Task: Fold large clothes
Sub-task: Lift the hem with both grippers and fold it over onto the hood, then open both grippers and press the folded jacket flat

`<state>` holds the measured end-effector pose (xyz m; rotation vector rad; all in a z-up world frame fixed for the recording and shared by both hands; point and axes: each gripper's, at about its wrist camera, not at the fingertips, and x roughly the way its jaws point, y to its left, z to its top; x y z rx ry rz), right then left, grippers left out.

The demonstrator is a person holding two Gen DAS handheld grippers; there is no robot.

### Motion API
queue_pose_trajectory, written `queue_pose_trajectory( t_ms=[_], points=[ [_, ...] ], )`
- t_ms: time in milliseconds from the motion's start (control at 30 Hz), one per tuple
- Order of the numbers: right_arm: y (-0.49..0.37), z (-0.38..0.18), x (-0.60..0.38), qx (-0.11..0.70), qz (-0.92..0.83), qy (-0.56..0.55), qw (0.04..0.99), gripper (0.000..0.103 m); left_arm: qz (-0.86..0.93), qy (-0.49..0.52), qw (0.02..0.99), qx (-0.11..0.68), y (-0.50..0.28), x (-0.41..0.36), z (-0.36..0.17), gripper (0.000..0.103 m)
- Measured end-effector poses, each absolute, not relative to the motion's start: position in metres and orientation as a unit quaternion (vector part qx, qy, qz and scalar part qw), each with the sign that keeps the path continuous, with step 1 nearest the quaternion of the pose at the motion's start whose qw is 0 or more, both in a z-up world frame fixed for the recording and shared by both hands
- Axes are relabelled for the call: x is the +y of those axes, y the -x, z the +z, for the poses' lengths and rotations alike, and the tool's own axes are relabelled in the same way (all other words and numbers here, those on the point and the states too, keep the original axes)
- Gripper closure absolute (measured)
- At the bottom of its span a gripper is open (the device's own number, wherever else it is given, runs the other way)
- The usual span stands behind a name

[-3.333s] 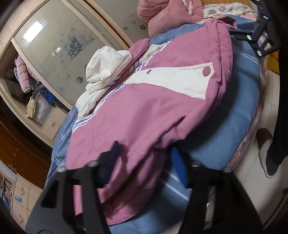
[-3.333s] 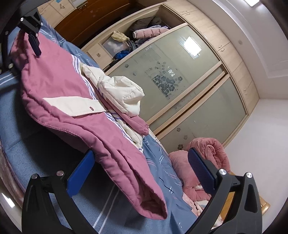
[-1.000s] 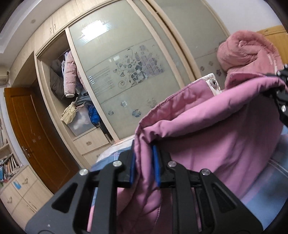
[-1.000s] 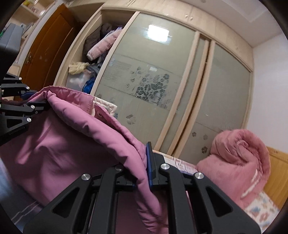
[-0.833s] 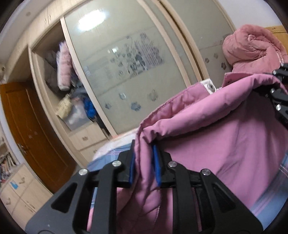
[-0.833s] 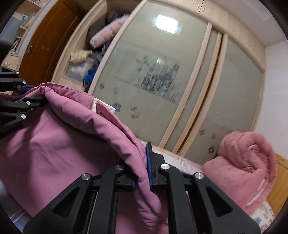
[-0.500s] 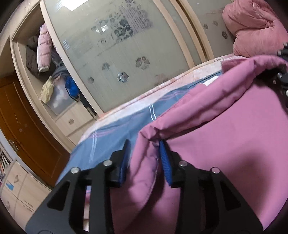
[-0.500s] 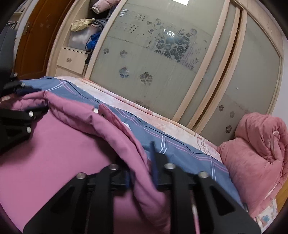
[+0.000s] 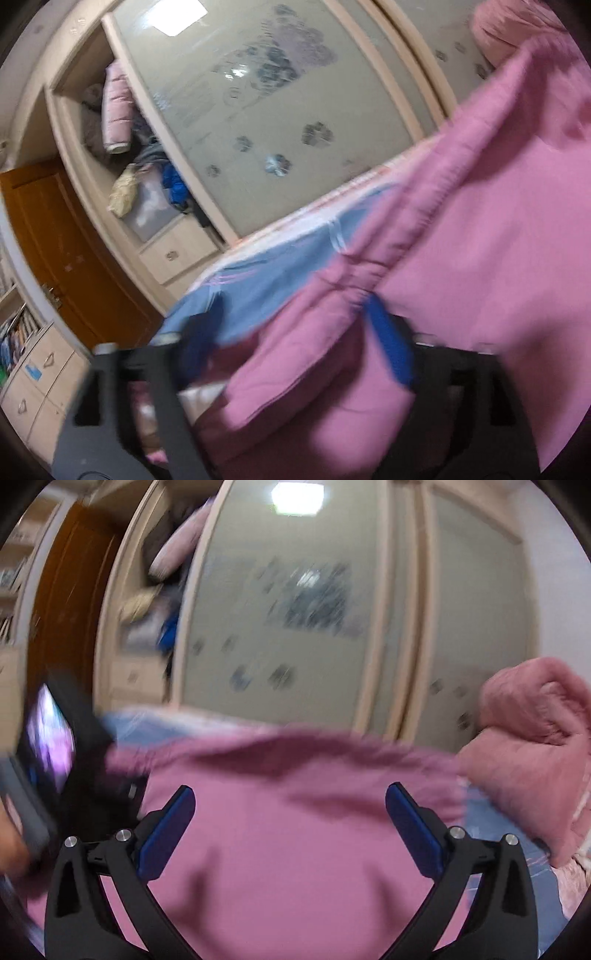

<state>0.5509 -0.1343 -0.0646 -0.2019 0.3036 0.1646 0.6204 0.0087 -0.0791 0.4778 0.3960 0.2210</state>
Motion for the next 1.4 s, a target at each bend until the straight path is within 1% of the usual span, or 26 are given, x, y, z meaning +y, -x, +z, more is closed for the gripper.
queue_pose_trajectory(
  t_ms=[33,133,167,233,267,367,467,600,733,833,967,1033,1133,1167,1400],
  points=[
    [-0.561,-0.067,-0.13,0.167,0.086,0.101,0.977,0.001,0.111,-0.233,0.948,0.184,-0.617,0.01,-0.072,0.002],
    [-0.613,-0.073,-0.128,0.242,0.08,0.072,0.964,0.001,0.132,-0.23,0.955,0.133,-0.601,0.017,-0.041,0.002],
    [-0.638,-0.077,-0.133,0.274,0.072,0.043,0.958,0.001,0.134,-0.22,0.959,0.12,-0.594,0.02,-0.03,0.002],
    [-0.666,-0.082,-0.148,0.296,0.049,-0.004,0.954,0.001,0.122,-0.193,0.968,0.106,-0.582,0.028,-0.012,0.002],
    [-0.685,-0.087,-0.156,0.314,0.035,-0.018,0.949,0.001,0.112,-0.182,0.971,0.106,-0.578,0.03,-0.006,0.002],
    [-0.71,-0.103,-0.159,0.337,0.01,-0.008,0.942,0.001,0.074,-0.162,0.974,0.138,-0.579,0.028,-0.006,0.002],
    [-0.723,-0.124,-0.164,0.351,-0.008,-0.011,0.936,0.001,0.033,-0.181,0.966,0.184,-0.592,0.006,-0.029,0.002],
    [-0.73,-0.139,-0.173,0.361,-0.006,-0.038,0.932,0.001,0.02,-0.241,0.939,0.243,-0.631,-0.024,-0.076,0.002],
    [-0.734,-0.141,-0.188,0.362,-0.003,-0.049,0.931,0.001,0.009,-0.18,0.946,0.268,-0.661,-0.003,-0.086,0.002],
    [-0.739,-0.142,-0.209,0.361,-0.022,-0.051,0.931,0.001,0.037,-0.13,0.945,0.297,-0.685,0.033,-0.092,0.002],
    [-0.742,-0.152,-0.24,0.365,-0.041,-0.087,0.926,0.001,0.076,-0.073,0.94,0.325,-0.702,0.084,-0.103,0.002],
    [-0.741,-0.157,-0.248,0.363,-0.037,-0.105,0.925,0.001,0.078,-0.06,0.943,0.318,-0.7,0.095,-0.109,0.002],
    [-0.735,-0.165,-0.261,0.355,-0.033,-0.145,0.923,0.001,0.093,-0.07,0.949,0.293,-0.692,0.102,-0.114,0.002],
    [-0.732,-0.169,-0.265,0.349,-0.03,-0.161,0.923,0.001,0.098,-0.062,0.95,0.289,-0.69,0.107,-0.116,0.002],
    [-0.723,-0.168,-0.27,0.331,-0.021,-0.183,0.926,0.001,0.164,0.031,0.946,0.279,-0.673,0.147,-0.117,0.002]
  ],
)
